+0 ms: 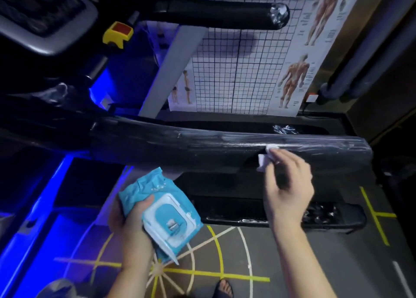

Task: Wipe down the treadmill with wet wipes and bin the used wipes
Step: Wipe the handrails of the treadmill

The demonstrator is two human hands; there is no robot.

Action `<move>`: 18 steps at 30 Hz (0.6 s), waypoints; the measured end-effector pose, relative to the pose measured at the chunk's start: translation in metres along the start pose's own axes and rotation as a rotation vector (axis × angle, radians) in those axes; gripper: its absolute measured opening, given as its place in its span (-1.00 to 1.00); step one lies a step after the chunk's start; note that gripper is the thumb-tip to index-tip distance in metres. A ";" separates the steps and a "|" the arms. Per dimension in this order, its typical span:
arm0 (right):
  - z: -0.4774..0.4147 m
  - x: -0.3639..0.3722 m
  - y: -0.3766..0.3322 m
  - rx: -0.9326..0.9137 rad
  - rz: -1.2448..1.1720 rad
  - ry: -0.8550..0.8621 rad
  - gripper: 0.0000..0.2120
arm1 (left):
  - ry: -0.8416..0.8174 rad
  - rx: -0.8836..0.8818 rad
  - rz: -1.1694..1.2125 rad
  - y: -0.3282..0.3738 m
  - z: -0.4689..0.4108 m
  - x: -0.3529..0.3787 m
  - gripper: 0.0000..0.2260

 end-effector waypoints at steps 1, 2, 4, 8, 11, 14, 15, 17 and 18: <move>0.011 0.010 -0.013 0.002 -0.062 -0.039 -0.80 | -0.026 0.027 -0.002 0.009 -0.004 -0.001 -0.69; 0.029 0.025 -0.027 -0.003 -0.106 -0.105 -0.81 | -0.022 0.044 0.001 0.013 -0.013 -0.006 -0.72; 0.066 0.051 -0.058 -0.018 -0.159 -0.201 -0.82 | -0.058 0.042 0.042 0.020 -0.031 -0.028 -0.76; 0.132 0.105 -0.104 0.024 -0.197 -0.432 -0.84 | -0.078 0.010 0.031 0.032 -0.072 -0.076 -0.74; 0.182 0.142 -0.124 0.157 -0.201 -0.537 -0.86 | -0.050 -0.015 0.027 0.048 -0.116 -0.126 -0.74; 0.235 0.182 -0.136 0.252 -0.105 -0.656 -0.99 | -0.006 -0.022 0.021 0.063 -0.166 -0.191 -0.78; 0.254 0.196 -0.140 0.283 -0.061 -0.700 -0.95 | 0.026 -0.019 0.017 0.068 -0.184 -0.217 -0.78; 0.292 0.222 -0.147 0.340 0.008 -0.772 -0.89 | 0.107 0.001 0.026 0.083 -0.216 -0.268 -0.78; 0.310 0.234 -0.153 0.348 0.040 -0.801 -0.87 | 0.153 0.011 0.025 0.090 -0.231 -0.294 -0.75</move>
Point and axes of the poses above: each hand's wrist, its own z-axis away from the middle knuckle, its own x-axis out of the palm, y = z × x, the point moved 9 cm from there along -z, towards the middle knuckle, and after that the axes turned 10 degrees about x, right-handed, at the moved point
